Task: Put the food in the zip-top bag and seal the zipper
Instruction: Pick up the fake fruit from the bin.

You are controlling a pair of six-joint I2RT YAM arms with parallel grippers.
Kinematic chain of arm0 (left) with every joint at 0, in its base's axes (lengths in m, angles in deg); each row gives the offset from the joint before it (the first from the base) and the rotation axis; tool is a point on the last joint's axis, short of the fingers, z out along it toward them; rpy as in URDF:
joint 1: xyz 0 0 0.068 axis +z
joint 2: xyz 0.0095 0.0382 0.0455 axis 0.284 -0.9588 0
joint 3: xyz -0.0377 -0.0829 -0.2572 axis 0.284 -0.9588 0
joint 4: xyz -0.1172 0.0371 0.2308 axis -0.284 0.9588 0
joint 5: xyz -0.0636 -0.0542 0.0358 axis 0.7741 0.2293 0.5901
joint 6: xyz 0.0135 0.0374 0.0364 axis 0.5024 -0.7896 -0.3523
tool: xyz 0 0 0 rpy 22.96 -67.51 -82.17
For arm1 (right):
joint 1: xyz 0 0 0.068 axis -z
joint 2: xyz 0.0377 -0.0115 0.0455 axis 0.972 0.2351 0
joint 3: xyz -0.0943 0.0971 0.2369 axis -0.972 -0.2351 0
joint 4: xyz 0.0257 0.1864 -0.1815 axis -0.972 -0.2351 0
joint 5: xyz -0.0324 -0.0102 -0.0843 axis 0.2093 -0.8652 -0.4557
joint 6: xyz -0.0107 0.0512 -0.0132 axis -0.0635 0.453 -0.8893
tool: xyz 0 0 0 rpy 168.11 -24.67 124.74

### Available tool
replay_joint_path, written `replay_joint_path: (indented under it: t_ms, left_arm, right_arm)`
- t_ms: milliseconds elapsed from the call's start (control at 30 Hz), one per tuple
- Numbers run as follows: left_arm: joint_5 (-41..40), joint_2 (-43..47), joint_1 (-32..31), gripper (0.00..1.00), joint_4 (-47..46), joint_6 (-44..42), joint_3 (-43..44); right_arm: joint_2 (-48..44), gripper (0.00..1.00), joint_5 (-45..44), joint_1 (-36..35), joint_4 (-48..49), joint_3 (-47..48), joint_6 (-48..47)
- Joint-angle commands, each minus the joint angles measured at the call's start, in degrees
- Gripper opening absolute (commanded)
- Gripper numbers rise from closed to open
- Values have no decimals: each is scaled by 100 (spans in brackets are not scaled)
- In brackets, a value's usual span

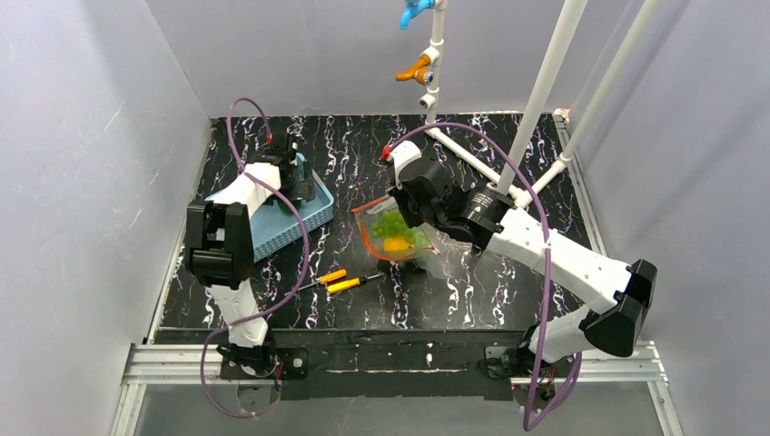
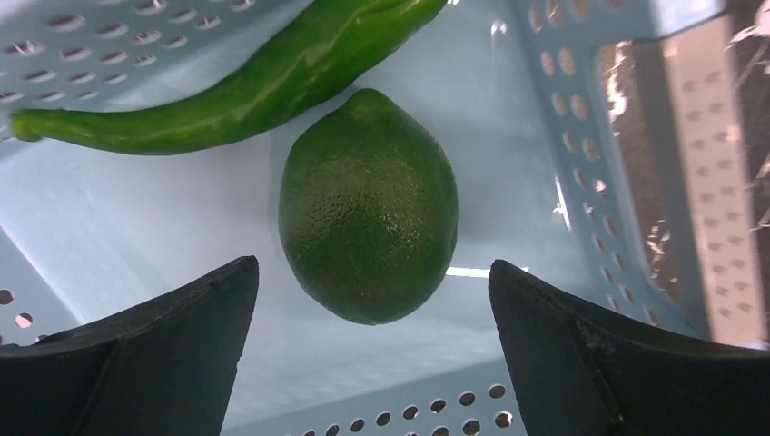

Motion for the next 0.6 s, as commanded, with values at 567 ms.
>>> replay_joint_path:
  t_ms: [567]
  left_arm:
    - [163, -351, 118, 75, 276, -14, 294]
  right_arm:
    - [-52, 1, 48, -29, 147, 216, 89]
